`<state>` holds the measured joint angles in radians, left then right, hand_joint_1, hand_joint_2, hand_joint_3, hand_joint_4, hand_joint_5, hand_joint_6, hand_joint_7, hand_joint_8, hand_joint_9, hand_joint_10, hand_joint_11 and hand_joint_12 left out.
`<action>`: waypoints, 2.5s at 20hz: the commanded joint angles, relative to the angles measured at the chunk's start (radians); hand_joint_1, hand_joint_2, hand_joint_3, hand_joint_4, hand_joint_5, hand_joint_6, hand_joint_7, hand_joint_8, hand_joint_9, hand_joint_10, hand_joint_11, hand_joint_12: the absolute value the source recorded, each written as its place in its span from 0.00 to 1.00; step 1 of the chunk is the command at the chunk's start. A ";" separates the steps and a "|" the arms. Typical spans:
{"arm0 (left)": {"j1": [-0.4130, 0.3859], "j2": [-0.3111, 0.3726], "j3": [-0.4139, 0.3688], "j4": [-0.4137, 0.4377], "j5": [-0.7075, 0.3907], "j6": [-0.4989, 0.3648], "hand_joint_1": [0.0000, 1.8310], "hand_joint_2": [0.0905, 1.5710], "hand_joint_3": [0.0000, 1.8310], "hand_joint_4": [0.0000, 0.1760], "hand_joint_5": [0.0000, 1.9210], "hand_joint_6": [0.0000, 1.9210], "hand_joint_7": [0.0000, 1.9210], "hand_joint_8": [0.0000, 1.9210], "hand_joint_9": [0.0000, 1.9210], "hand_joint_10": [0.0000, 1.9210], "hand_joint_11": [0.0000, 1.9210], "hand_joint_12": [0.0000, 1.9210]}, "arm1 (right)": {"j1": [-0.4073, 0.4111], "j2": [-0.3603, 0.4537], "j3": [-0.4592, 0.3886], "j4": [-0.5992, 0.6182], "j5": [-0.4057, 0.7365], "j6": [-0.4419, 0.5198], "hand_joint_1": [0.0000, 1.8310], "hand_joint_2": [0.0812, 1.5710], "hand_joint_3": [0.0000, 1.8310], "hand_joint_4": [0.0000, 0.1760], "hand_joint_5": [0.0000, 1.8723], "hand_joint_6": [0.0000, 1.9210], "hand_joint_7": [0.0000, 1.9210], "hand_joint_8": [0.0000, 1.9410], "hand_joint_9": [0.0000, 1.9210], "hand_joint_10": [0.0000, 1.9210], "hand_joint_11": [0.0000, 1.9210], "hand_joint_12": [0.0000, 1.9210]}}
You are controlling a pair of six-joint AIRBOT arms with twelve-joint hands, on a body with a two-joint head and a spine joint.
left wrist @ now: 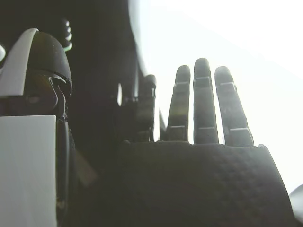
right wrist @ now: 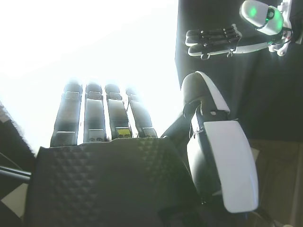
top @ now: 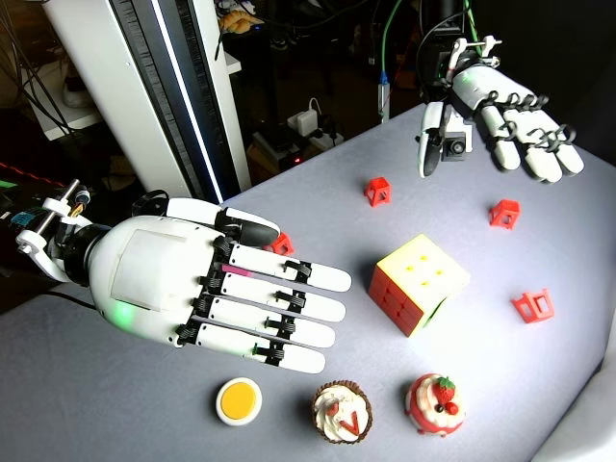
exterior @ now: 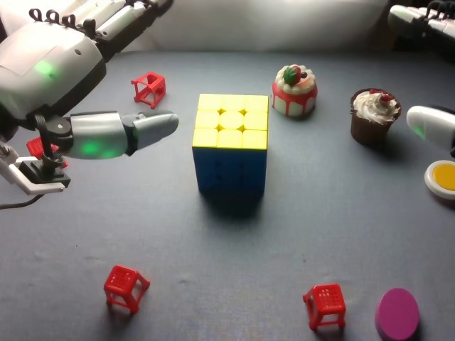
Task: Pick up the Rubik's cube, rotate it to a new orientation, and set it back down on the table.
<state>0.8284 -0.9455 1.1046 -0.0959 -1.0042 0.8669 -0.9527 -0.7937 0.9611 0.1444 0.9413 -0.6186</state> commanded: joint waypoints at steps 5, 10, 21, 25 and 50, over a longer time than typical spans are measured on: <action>-0.043 -0.014 0.015 0.003 -0.036 -0.002 0.23 0.63 0.01 0.58 0.00 0.00 0.00 0.00 0.00 0.00 0.00 0.00 | -0.003 0.000 -0.008 0.034 0.119 0.006 0.28 0.83 0.00 0.00 0.00 0.00 0.00 0.00 0.00 0.00 0.00 0.00; -0.109 -0.033 0.034 0.000 0.078 -0.001 0.29 0.52 0.00 0.64 0.00 0.00 0.00 0.00 0.00 0.00 0.00 0.00 | -0.012 -0.003 -0.009 0.055 0.119 0.006 0.29 0.82 0.00 0.00 0.00 0.00 0.00 0.00 0.00 0.00 0.00 0.00; -0.307 -0.162 0.142 0.050 0.451 0.064 0.35 0.47 0.00 0.36 0.00 0.00 0.00 0.00 0.00 0.00 0.00 0.00 | -0.041 -0.021 -0.009 0.107 0.120 0.006 0.24 0.84 0.00 0.00 0.00 0.00 0.00 0.00 0.00 0.00 0.00 0.00; -0.339 -0.181 0.155 0.050 0.541 0.125 0.35 0.44 0.00 0.65 0.00 0.00 0.00 0.00 0.00 0.00 0.00 0.00 | -0.046 -0.027 -0.008 0.113 0.119 0.006 0.25 0.85 0.00 0.00 0.00 0.00 0.00 0.00 0.00 0.00 0.00 0.00; -0.320 -0.330 0.294 -0.180 0.743 0.304 0.39 0.50 0.00 0.53 0.00 0.00 0.00 0.00 0.00 0.00 0.03 0.01 | -0.058 -0.037 -0.004 0.126 0.121 0.006 0.25 0.85 0.00 0.00 0.00 0.00 0.00 0.00 0.00 0.00 0.00 0.00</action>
<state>0.5125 -1.2728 1.3930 -0.2787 -0.1665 1.1709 -1.0149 -0.8310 0.9524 0.2680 0.9379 -0.6189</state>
